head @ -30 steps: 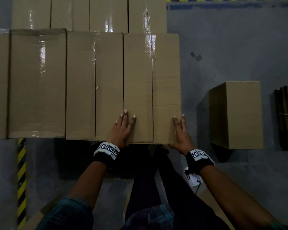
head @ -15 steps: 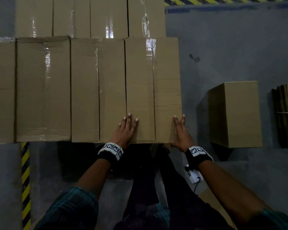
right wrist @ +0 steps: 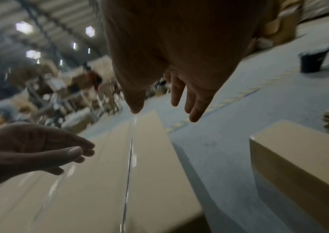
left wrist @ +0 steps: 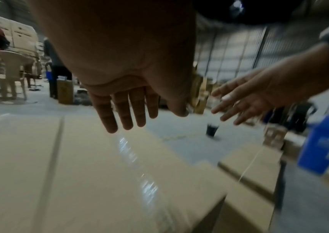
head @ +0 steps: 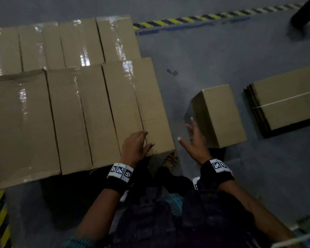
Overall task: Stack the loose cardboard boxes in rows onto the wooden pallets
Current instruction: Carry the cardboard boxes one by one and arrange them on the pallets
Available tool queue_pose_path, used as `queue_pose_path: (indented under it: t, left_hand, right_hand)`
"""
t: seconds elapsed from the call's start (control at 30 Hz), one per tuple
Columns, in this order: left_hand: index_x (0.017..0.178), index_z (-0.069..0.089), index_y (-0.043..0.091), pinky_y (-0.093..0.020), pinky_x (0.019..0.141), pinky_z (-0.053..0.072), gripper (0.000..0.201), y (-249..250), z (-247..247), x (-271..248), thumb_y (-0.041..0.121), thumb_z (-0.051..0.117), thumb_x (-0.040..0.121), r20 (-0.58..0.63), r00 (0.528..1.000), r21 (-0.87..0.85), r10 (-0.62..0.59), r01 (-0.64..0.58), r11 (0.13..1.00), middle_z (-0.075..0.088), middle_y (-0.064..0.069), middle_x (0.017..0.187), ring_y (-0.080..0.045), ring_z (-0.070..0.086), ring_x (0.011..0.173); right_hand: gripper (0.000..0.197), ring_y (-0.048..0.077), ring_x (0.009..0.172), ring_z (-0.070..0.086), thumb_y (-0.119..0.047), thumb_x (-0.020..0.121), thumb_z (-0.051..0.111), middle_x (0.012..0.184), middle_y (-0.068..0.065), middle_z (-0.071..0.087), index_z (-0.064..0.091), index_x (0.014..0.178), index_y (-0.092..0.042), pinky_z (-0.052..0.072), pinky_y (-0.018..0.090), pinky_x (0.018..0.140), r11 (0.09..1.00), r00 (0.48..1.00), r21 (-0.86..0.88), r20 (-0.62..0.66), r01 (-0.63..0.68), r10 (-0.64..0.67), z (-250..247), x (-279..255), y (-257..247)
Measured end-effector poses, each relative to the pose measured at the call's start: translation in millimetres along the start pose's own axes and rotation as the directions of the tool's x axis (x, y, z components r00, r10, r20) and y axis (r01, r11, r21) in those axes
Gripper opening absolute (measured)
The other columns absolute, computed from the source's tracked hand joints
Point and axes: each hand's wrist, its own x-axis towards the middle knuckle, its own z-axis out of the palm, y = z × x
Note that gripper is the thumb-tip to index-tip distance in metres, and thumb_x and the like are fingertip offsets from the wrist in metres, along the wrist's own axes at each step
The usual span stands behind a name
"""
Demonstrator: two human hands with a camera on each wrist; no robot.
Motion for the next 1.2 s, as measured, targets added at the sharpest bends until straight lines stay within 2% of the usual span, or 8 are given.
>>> queue_pose_path:
  t: [0.1,0.33,0.53,0.63,0.77,0.93,1.0,1.2]
  left_hand:
    - [0.130,0.057,0.011,-0.039,0.082,0.051,0.053,42,-13,7,0.043,0.065,0.089,-0.078,0.992,-0.067,0.096,-0.102,0.993,0.066,-0.010,0.120,-0.031,0.061,0.107]
    - [0.136,0.053,0.017,-0.036,0.086,0.051,0.056,123,-13,33,0.050,0.055,0.091,-0.041,0.970,-0.164,0.241,-0.245,0.956,0.065,-0.006,0.125,-0.026,0.061,0.113]
    - [0.132,0.056,0.019,-0.035,0.085,0.054,0.049,208,13,68,0.045,0.063,0.091,-0.057,0.960,-0.240,0.274,-0.279,0.930,0.069,-0.003,0.117,-0.019,0.065,0.107]
    - [0.130,0.057,0.018,-0.033,0.084,0.054,0.047,253,40,92,0.041,0.066,0.090,-0.056,0.960,-0.260,0.274,-0.279,0.924,0.070,-0.003,0.114,-0.019,0.066,0.105]
    - [0.133,0.055,0.018,-0.033,0.085,0.052,0.048,296,70,119,0.039,0.066,0.091,0.039,0.962,-0.254,0.270,-0.251,0.934,0.069,-0.005,0.115,-0.019,0.065,0.106]
    - [0.135,0.054,0.015,-0.026,0.084,0.044,0.050,333,105,159,0.035,0.066,0.091,0.180,0.954,-0.252,0.241,-0.192,0.948,0.069,-0.007,0.117,-0.021,0.064,0.107]
    - [0.135,0.054,0.014,-0.023,0.081,0.041,0.050,341,121,181,0.034,0.066,0.091,0.227,0.951,-0.229,0.208,-0.156,0.961,0.068,-0.008,0.118,-0.021,0.064,0.107]
    - [0.138,0.049,0.012,-0.024,0.084,0.043,0.050,356,170,245,0.031,0.062,0.094,0.384,0.919,-0.159,0.084,-0.024,0.987,0.065,-0.011,0.124,-0.024,0.062,0.112]
  right_hand:
    - [0.087,0.011,0.132,0.044,-0.020,0.089,0.071,0.148,-0.002,0.043,0.015,0.155,-0.028,0.043,0.032,0.101,0.993,0.996,0.121,-0.087,-0.014,0.025,-30,-19,-10]
    - [0.086,0.015,0.122,0.053,-0.021,0.089,0.070,0.150,-0.003,0.041,0.015,0.155,-0.030,0.051,0.034,0.093,0.979,0.970,0.198,-0.228,-0.039,0.085,-101,-52,22]
    - [0.084,0.015,0.113,0.058,-0.017,0.090,0.069,0.147,-0.005,0.041,0.017,0.153,-0.032,0.051,0.017,0.078,0.964,0.939,0.254,-0.307,-0.079,0.158,-186,-63,85]
    - [0.081,0.015,0.108,0.060,-0.015,0.090,0.069,0.146,-0.003,0.042,0.020,0.154,-0.027,0.050,0.016,0.076,0.962,0.920,0.260,-0.350,-0.085,0.176,-230,-58,121]
    - [0.079,0.018,0.101,0.062,-0.012,0.089,0.069,0.141,-0.001,0.044,0.023,0.152,-0.022,0.048,0.023,0.082,0.959,0.911,0.253,-0.353,-0.126,0.213,-276,-41,155]
    - [0.077,0.016,0.090,0.060,-0.009,0.089,0.069,0.138,0.004,0.045,0.025,0.152,-0.015,0.047,0.009,0.074,0.957,0.913,0.237,-0.330,-0.166,0.240,-322,2,197]
    - [0.075,0.017,0.088,0.060,-0.011,0.089,0.069,0.139,0.006,0.045,0.027,0.151,-0.018,0.047,0.011,0.074,0.960,0.923,0.208,-0.297,-0.187,0.244,-336,25,216]
    - [0.078,0.022,0.102,0.058,-0.018,0.090,0.069,0.147,0.010,0.041,0.024,0.153,-0.019,0.050,0.035,0.092,0.945,0.937,0.087,-0.126,-0.316,0.325,-377,88,266]
